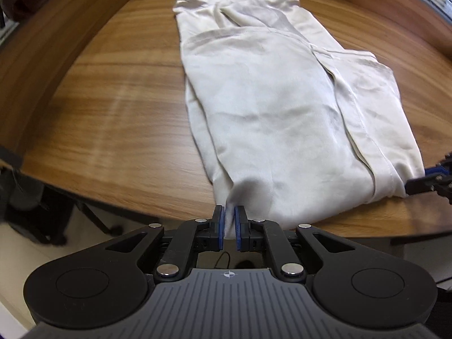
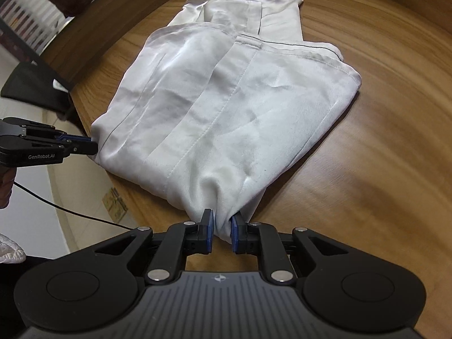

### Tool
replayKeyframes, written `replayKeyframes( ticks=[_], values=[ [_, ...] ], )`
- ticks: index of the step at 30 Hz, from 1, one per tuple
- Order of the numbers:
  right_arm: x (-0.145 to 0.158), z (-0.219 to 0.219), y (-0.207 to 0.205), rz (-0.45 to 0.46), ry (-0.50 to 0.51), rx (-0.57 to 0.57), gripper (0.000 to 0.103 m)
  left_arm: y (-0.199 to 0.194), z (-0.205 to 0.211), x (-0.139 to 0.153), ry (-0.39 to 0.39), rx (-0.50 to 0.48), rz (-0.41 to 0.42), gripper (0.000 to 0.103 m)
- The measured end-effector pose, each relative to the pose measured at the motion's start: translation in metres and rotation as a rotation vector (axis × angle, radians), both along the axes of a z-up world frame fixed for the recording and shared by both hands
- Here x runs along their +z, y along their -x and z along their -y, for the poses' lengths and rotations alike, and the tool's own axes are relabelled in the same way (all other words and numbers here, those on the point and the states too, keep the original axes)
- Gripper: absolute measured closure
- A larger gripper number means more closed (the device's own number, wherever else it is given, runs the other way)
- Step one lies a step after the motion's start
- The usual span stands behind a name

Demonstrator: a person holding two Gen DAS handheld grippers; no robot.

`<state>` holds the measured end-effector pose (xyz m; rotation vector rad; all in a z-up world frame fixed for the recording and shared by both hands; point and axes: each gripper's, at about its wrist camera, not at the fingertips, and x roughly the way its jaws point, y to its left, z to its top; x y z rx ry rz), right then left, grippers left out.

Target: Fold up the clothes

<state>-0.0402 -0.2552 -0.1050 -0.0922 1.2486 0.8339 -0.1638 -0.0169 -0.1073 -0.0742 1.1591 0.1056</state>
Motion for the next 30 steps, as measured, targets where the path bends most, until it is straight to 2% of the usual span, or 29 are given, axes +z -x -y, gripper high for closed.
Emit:
replayKeyframes(
  ticks=[6,9,11,13,15,16,18,20,23,30],
  values=[
    [-0.002,-0.022,0.021,0.002,-0.006,-0.047,0.086,0.004,-0.018,-0.005,-0.017,-0.062,0.002,0.093],
    [-0.003,-0.023,0.027,0.010,-0.005,-0.066,0.086,0.007,-0.019,-0.003,-0.022,-0.107,0.033,0.092],
    [-0.002,-0.024,0.027,0.024,0.004,-0.074,0.084,0.012,-0.017,0.002,-0.030,-0.156,0.053,0.083],
    [0.003,-0.018,0.030,0.042,0.014,-0.075,0.073,0.018,-0.014,0.007,-0.048,-0.202,0.069,0.064],
    [0.009,-0.013,0.033,0.067,0.029,-0.069,0.060,0.024,-0.010,0.014,-0.076,-0.262,0.091,0.060],
    [0.012,-0.010,0.034,0.077,0.036,-0.068,0.058,0.028,-0.007,0.017,-0.095,-0.306,0.107,0.058],
    [0.018,-0.005,0.035,0.097,0.049,-0.067,0.050,0.032,-0.004,0.021,-0.120,-0.365,0.122,0.056],
    [0.022,-0.002,0.038,0.124,0.072,-0.051,0.049,0.034,-0.001,0.022,-0.149,-0.448,0.129,0.056],
    [0.025,-0.003,0.042,0.165,0.102,-0.014,0.040,0.035,0.001,0.019,-0.188,-0.551,0.117,0.056],
    [0.026,-0.011,0.048,0.236,0.172,0.097,0.039,0.034,0.009,0.013,-0.258,-0.758,0.118,0.056]
  ],
)
